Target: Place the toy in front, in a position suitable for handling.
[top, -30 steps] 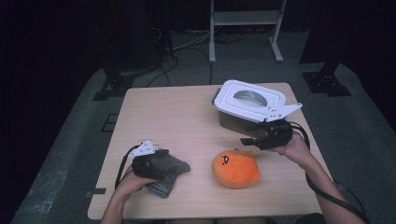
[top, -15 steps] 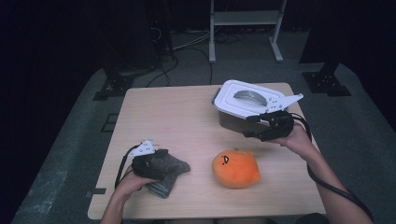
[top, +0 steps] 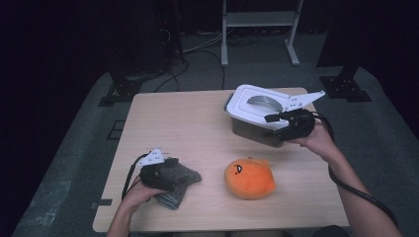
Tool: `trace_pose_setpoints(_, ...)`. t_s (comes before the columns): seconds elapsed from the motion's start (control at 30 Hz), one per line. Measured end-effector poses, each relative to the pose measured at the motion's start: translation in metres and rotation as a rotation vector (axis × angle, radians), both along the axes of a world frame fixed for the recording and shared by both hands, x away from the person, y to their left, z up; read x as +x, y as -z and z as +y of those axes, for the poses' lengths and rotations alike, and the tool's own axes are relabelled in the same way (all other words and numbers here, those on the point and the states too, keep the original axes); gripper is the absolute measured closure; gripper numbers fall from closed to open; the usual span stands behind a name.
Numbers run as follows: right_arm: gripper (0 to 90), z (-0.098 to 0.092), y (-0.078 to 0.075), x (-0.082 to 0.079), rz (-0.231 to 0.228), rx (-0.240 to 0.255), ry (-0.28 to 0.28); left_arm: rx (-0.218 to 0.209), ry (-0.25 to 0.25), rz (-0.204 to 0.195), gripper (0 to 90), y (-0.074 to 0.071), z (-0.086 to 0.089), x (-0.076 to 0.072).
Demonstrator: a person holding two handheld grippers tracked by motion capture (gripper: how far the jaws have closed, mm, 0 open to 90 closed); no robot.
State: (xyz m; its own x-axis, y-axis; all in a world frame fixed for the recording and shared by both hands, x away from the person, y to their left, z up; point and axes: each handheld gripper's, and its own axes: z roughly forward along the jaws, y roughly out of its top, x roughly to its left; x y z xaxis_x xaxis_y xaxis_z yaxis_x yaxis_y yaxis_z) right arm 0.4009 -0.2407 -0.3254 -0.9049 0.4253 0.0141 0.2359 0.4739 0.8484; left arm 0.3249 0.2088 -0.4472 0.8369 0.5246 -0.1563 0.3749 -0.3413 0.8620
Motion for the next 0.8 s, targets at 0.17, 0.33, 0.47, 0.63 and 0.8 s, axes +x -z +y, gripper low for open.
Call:
trace_pose_setpoints(0.17, 36.8, 0.001, -0.006, 0.003, -0.008, -0.002, 0.002, -0.001, 0.000, 0.002, 13.2, 0.000, 0.001, 0.000)
trace_pose_setpoints(0.33, 36.8, 0.001, -0.010, 0.007, -0.015, -0.007, 0.000, 0.003, 0.006, 0.001, 13.1, 0.000, 0.001, 0.000)
trace_pose_setpoints(0.47, 36.7, 0.003, -0.013, 0.012, -0.017, -0.012, -0.004, 0.003, 0.006, 0.001, 13.0, 0.000, 0.001, 0.000)
trace_pose_setpoints(0.63, 36.8, 0.003, -0.014, 0.019, -0.014, -0.016, 0.002, 0.004, 0.009, 0.001, 13.0, 0.000, 0.001, -0.001)
trace_pose_setpoints(0.8, 36.8, 0.004, -0.015, 0.022, -0.013, -0.016, 0.004, 0.005, 0.013, 0.003, 12.9, 0.001, 0.001, -0.001)
